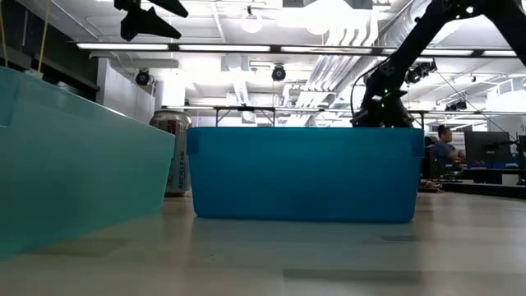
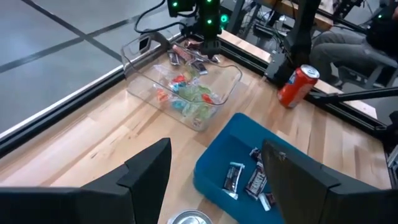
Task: Sort candy
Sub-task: Put the brown-white chocolate into the blue bin
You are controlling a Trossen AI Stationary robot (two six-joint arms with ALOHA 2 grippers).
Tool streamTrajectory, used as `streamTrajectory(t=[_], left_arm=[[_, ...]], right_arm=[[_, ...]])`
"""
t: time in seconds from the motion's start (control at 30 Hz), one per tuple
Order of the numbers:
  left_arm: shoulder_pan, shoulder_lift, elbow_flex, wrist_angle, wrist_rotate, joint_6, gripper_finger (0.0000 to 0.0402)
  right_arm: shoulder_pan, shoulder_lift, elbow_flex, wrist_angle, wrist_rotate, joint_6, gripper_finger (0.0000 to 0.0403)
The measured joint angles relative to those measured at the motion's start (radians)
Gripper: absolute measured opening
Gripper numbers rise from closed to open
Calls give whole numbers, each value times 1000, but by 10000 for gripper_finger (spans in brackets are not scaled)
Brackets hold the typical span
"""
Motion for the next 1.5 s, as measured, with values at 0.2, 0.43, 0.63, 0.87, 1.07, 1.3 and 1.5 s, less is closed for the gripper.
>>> streamTrajectory(t=[0.2,0.43,0.63,0.87,1.07,1.3,1.5], left_arm=[[0,0,0,0,0,24,236],[0,0,0,0,0,30,236],[0,0,0,0,0,28,236],[0,0,0,0,0,23,236],[0,0,0,0,0,22,236],[0,0,0,1,0,22,236],[2,0,0,1,0,39,236]], right_arm=[[13,21,-1,22,26,-25,200],[44,22,-28,58,81,10,199],[66,22,-45,62,20,-17,199],[74,17,-100,68,-30,-1,195],[105,17,-129,47,0,-47,178],[145,16,-130,-10,-42,-87,172],[140,-50,-131,29,-14,-90,172]])
